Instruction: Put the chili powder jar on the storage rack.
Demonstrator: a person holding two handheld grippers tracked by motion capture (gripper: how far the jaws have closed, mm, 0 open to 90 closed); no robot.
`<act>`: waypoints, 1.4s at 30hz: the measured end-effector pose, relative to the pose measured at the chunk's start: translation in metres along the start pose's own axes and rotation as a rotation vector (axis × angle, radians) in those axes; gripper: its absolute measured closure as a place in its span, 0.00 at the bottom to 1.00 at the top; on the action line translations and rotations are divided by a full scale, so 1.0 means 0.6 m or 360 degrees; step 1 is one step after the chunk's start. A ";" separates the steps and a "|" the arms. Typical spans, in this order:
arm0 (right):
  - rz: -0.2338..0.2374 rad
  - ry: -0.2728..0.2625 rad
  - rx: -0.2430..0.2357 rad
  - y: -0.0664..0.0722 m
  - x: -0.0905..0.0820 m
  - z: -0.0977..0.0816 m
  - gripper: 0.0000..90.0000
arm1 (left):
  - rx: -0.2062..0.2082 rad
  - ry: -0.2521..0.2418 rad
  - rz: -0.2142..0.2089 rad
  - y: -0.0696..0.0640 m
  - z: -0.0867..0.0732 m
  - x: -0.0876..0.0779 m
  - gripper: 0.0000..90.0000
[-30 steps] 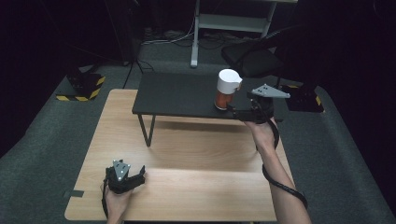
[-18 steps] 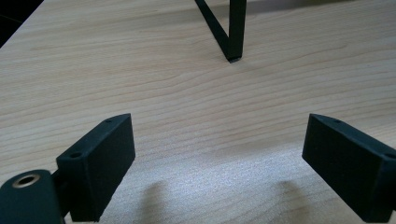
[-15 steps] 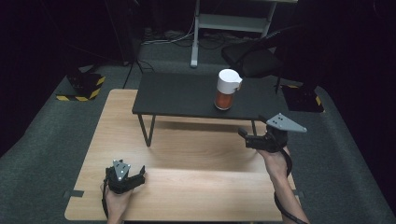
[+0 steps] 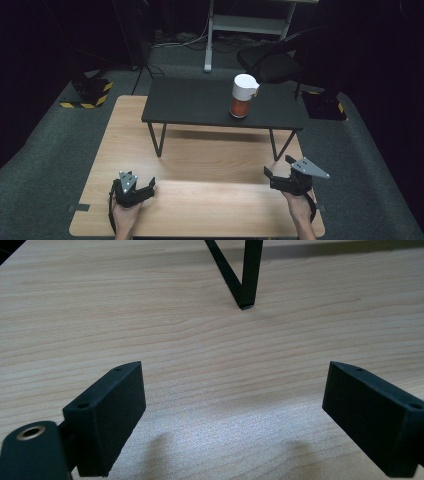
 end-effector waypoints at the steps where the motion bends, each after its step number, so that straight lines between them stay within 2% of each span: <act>1: -0.0015 0.0010 0.0013 -0.003 0.000 -0.010 0.07 | -0.0002 0.0002 0.0000 0.000 0.000 0.000 0.11; 6: -0.0097 0.0060 0.0077 -0.016 0.002 -0.068 0.07 | -0.0024 -0.0004 -0.0009 0.001 0.000 0.001 0.10; 10: -0.0118 0.0072 0.0100 -0.021 0.005 -0.095 0.07 | -0.0056 -0.0014 -0.0017 0.003 0.000 0.001 0.10; 14: -0.0111 0.0047 0.0129 -0.023 0.008 -0.115 0.07 | -0.0070 -0.0018 -0.0025 0.003 0.000 0.001 0.10; 22: -0.0081 -0.0013 0.0185 -0.027 0.008 -0.136 0.06 | -0.0098 -0.0029 -0.0039 0.005 0.000 0.001 0.09; 28: -0.0081 -0.0019 0.0217 -0.030 0.007 -0.142 0.06 | -0.0111 -0.0033 -0.0039 0.006 0.000 0.001 0.09; 42: -0.0125 -0.0042 0.0223 -0.028 0.005 -0.146 0.07 | -0.0132 -0.0058 -0.0052 0.007 -0.001 -0.001 0.09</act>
Point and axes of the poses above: each handheld gripper's, and its own axes: x roughly forward along the jaws, z roughly out of its top, y roughly to its left, the point moved 10 cm from there along x, roughly forward along the jaws, and after that the axes turned 7 degrees about x, right-handed, at the moved point
